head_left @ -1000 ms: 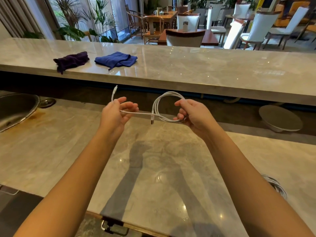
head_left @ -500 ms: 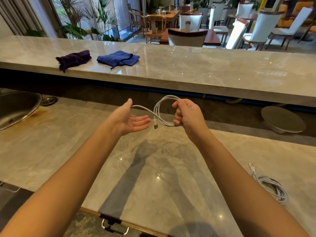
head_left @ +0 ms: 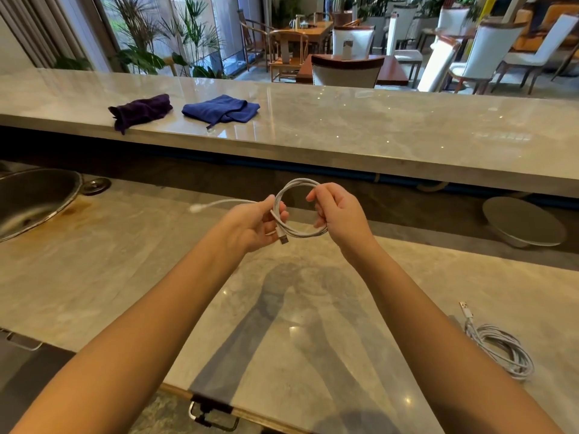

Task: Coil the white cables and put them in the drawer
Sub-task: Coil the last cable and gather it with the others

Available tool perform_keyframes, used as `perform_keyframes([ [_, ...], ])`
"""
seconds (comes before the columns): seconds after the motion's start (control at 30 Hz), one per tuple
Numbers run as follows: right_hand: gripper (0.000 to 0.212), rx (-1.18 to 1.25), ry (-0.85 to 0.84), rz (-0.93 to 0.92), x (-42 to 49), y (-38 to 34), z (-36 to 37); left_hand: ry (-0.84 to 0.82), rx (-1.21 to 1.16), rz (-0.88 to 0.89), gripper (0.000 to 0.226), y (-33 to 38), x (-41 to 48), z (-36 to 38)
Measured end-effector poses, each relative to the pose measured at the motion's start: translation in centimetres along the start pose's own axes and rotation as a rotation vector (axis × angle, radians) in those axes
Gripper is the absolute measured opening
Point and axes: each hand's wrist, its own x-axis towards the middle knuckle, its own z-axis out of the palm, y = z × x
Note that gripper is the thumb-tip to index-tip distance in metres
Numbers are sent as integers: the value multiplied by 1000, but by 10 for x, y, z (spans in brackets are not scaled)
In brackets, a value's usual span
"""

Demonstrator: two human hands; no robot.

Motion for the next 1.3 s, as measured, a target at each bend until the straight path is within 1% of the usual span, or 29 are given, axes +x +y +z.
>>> perform_keyframes([
  [0.07, 20, -234, 24, -144, 5, 2, -5, -114, 36, -76, 27, 1, -2, -5],
  [0.1, 19, -326, 6, -191, 8, 4, -7, -183, 66, -105, 31, 2, -3, -8],
  [0.17, 21, -461, -76, -224, 11, 7, -8, -306, 92, -148, 38, 4, -3, -12],
  [0.23, 26, -519, -175, -233, 11, 7, -9, -399, 96, -169, 45, 8, -3, -16],
  [0.27, 28, -510, -217, -255, 10, 6, -9, -434, 111, -173, 46, 9, -4, -17],
  [0.33, 29, -479, -265, -350, 10, 7, -9, -475, 152, -170, 43, 13, -7, -19],
  [0.37, 28, -510, -247, -408, 11, 8, -8, -478, 163, -169, 41, 14, -8, -19],
  [0.4, 26, -585, -191, -457, 12, 11, -7, -471, 166, -173, 40, 15, -8, -20],
  [0.47, 21, -729, 6, -527, 12, 14, -3, -451, 161, -186, 40, 15, -10, -20],
  [0.5, 21, -757, 76, -570, 13, 13, -1, -447, 164, -186, 40, 15, -10, -20],
  [0.53, 22, -769, 96, -639, 14, 11, 0, -446, 174, -178, 40, 15, -10, -19],
  [0.57, 24, -772, 71, -705, 15, 10, 0, -449, 191, -163, 40, 16, -10, -20],
  [0.6, 25, -742, 10, -731, 16, 9, 1, -456, 217, -144, 42, 16, -11, -20],
  [0.63, 24, -680, -64, -688, 17, 7, 0, -467, 256, -122, 44, 17, -11, -20],
  [0.7, 20, -516, -179, -485, 17, 7, -1, -484, 362, -75, 48, 20, -14, -20],
  [0.73, 18, -452, -201, -397, 16, 7, -1, -466, 413, -47, 50, 21, -16, -19],
  [0.8, 14, -355, -210, -274, 12, 9, -3, -351, 513, 56, 52, 21, -16, -18],
  [0.83, 13, -307, -232, -204, 12, 8, -5, -279, 584, 148, 49, 20, -16, -18],
  [0.9, 13, -240, -343, -50, 11, 4, -11, -187, 739, 343, 37, 15, -16, -20],
  [0.93, 12, -230, -420, 15, 11, 2, -15, -176, 794, 405, 33, 12, -16, -21],
  [1.0, 10, -246, -541, 87, 13, -5, -22, -190, 836, 453, 32, 6, -16, -23],
  [1.07, 11, -316, -574, 66, 14, -9, -24, -233, 788, 447, 32, 1, -16, -22],
  [1.17, 23, -491, -506, -64, 12, -10, -19, -315, 617, 400, 31, -4, -12, -18],
  [1.23, 34, -534, -386, -194, 10, -5, -14, -357, 528, 366, 31, -8, -8, -17],
  [1.3, 38, -501, -201, -314, 8, 4, -10, -381, 451, 314, 29, -11, -5, -15],
])
